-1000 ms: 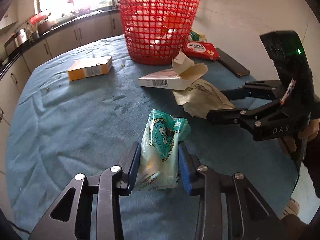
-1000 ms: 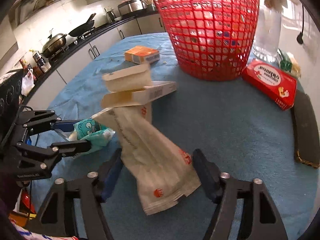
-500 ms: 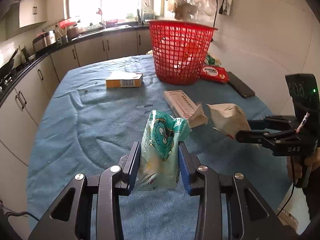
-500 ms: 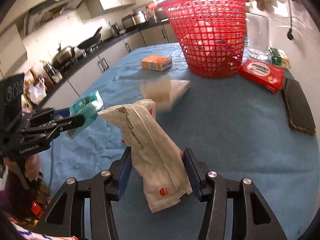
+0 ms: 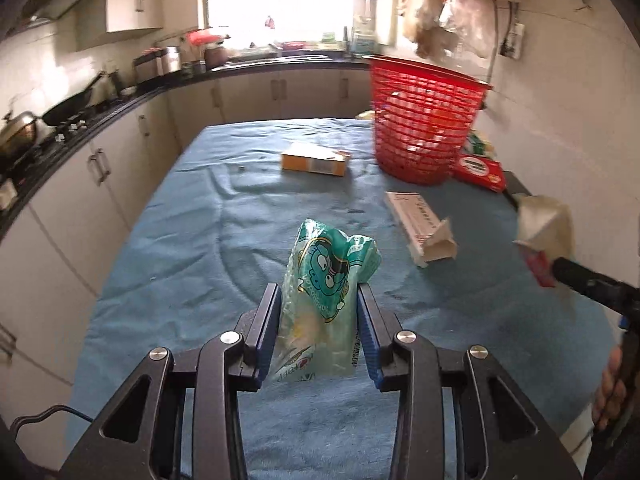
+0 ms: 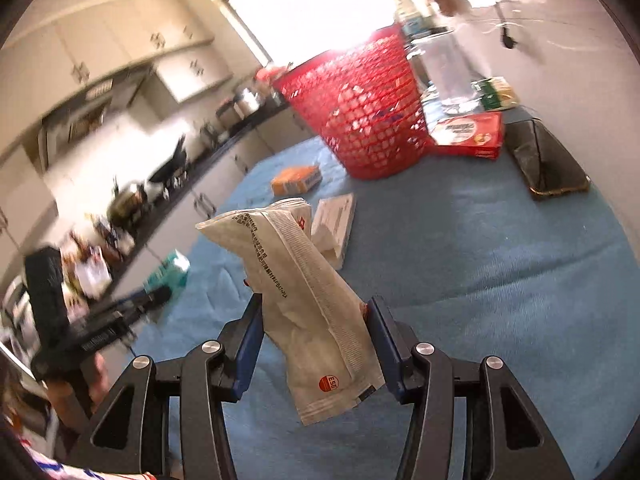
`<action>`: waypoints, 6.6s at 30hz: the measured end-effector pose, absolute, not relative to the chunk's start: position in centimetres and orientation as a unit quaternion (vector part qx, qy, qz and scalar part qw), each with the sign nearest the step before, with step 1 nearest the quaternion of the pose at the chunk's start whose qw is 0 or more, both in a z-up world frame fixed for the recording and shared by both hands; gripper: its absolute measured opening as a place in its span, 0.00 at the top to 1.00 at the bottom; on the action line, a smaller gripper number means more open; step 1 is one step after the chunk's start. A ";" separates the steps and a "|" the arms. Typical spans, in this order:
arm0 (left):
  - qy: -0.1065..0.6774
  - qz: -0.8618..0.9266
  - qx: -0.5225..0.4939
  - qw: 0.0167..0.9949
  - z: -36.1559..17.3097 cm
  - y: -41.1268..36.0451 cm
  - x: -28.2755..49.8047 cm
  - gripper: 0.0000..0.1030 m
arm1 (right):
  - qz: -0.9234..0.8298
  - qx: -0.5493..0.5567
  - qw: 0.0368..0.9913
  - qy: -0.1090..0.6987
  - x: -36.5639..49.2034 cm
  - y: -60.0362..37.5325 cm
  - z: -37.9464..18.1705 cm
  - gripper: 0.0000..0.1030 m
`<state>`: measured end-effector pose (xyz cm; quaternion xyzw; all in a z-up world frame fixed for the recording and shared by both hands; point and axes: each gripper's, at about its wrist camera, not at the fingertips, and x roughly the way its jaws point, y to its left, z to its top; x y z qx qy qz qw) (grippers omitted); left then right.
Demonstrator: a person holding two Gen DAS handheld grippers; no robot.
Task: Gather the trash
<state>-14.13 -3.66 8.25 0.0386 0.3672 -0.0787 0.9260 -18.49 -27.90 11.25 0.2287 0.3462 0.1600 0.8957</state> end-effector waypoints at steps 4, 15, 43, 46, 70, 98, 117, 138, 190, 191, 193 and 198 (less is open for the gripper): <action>0.373 -0.072 0.045 0.924 8.0 -3.7 -14.3 0.65 | 0.157 0.260 0.891 0.336 -19.3 -27.7 11.3 0.46; 0.383 -0.040 0.044 0.922 7.4 -2.3 -13.9 0.64 | 0.138 0.239 0.900 0.339 -19.6 -27.0 11.8 0.46; 0.404 -0.026 0.052 0.913 6.2 -1.7 -11.9 0.64 | 0.133 0.227 0.899 0.349 -18.2 -26.0 11.4 0.46; 0.405 -0.025 0.055 0.912 6.1 -1.8 -11.5 0.64 | 0.132 0.225 0.900 0.348 -18.2 -25.9 11.5 0.46; 0.372 -0.075 0.048 0.924 10.6 -2.3 -10.2 0.64 | 0.135 0.206 0.909 0.336 -15.6 -27.4 13.7 0.46; 0.285 -0.227 0.026 0.931 26.8 -15.1 7.5 0.59 | 0.144 0.257 0.918 0.265 1.7 -34.1 26.5 0.45; 0.285 -0.239 -0.035 0.927 25.9 -12.1 10.1 0.32 | 0.122 0.279 0.907 0.290 6.7 -34.9 25.4 0.29; 0.415 -0.122 -0.076 0.898 10.9 -2.3 12.5 0.24 | 0.174 0.195 0.873 0.412 -5.6 -29.2 15.7 0.18; 0.485 -0.161 -0.058 0.857 5.4 2.6 -1.6 0.19 | 0.103 -0.013 0.856 0.506 -5.2 -27.8 15.1 0.12; 0.488 -0.158 -0.059 0.856 5.0 2.3 -1.6 0.19 | 0.101 -0.008 0.853 0.512 -5.3 -28.2 14.8 0.12; 0.492 -0.154 -0.059 0.855 4.5 1.4 -1.4 0.19 | 0.104 0.014 0.846 0.523 -5.4 -28.5 14.1 0.12; 0.496 -0.122 -0.045 0.858 3.9 -0.2 -0.8 0.19 | 0.128 0.071 0.836 0.529 -6.6 -27.8 12.2 0.12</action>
